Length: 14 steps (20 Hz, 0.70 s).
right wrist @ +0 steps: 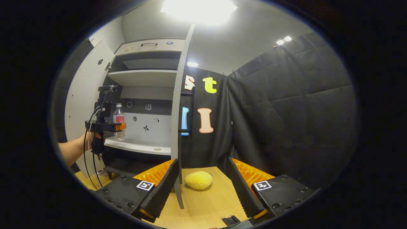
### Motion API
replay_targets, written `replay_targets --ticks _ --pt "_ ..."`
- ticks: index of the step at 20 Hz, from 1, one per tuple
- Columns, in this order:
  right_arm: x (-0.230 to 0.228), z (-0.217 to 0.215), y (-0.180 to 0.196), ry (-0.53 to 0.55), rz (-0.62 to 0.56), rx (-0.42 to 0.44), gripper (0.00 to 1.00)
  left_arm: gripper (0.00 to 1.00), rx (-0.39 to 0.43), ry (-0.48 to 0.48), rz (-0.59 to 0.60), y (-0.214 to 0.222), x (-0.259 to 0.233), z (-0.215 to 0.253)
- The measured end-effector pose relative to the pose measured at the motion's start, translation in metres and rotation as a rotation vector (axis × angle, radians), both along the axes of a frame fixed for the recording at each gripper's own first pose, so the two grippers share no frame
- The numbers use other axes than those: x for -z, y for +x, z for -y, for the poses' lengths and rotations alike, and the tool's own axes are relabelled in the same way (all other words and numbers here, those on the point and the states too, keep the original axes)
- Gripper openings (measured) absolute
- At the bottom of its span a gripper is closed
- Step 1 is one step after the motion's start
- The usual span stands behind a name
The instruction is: Grasp the bottle in the cabinet with the left hand and place it on the coaster, then close the right door with the right hand and the left door with the left hand.
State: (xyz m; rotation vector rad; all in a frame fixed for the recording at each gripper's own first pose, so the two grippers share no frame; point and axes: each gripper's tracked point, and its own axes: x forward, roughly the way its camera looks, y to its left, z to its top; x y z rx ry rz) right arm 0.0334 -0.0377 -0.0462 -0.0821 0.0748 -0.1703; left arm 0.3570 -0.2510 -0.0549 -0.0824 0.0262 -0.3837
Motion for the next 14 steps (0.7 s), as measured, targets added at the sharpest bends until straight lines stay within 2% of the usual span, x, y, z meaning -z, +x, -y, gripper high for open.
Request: replay_targets --ticks 5,6,7,8,9,10,11,13,14 --pt "0.000 0.001 -0.012 0.011 -0.002 -0.063 0.97 0.70 -0.021 -0.010 0.019 -0.033 -0.006 -0.016" --pt "-0.001 0.001 -0.015 0.010 -0.004 -0.075 0.97 0.63 -0.028 -0.002 0.022 -0.040 -0.005 -0.019" --pt "0.000 0.003 -0.018 0.011 -0.006 -0.087 0.97 0.77 -0.036 0.009 0.022 -0.047 -0.004 -0.022" --pt "-0.001 0.004 -0.020 0.014 -0.007 -0.098 0.97 0.77 -0.042 0.015 0.021 -0.056 -0.002 -0.026" --pt "0.000 0.005 -0.022 0.018 -0.007 -0.108 0.97 0.70 -0.043 0.014 0.018 -0.064 -0.001 -0.028" --pt "0.000 0.006 -0.024 0.022 -0.007 -0.118 0.97 0.70 -0.045 0.009 0.016 -0.072 0.000 -0.032" --pt "0.001 0.007 -0.026 0.026 -0.010 -0.127 0.97 0.77 -0.043 0.005 0.016 -0.080 0.001 -0.032" --pt "0.003 0.008 -0.031 0.034 -0.018 -0.148 0.97 0.77 -0.044 0.006 0.021 -0.096 0.004 -0.033" --pt "0.005 0.009 -0.033 0.035 -0.022 -0.158 0.98 0.70 -0.045 0.011 0.021 -0.102 0.007 -0.034"
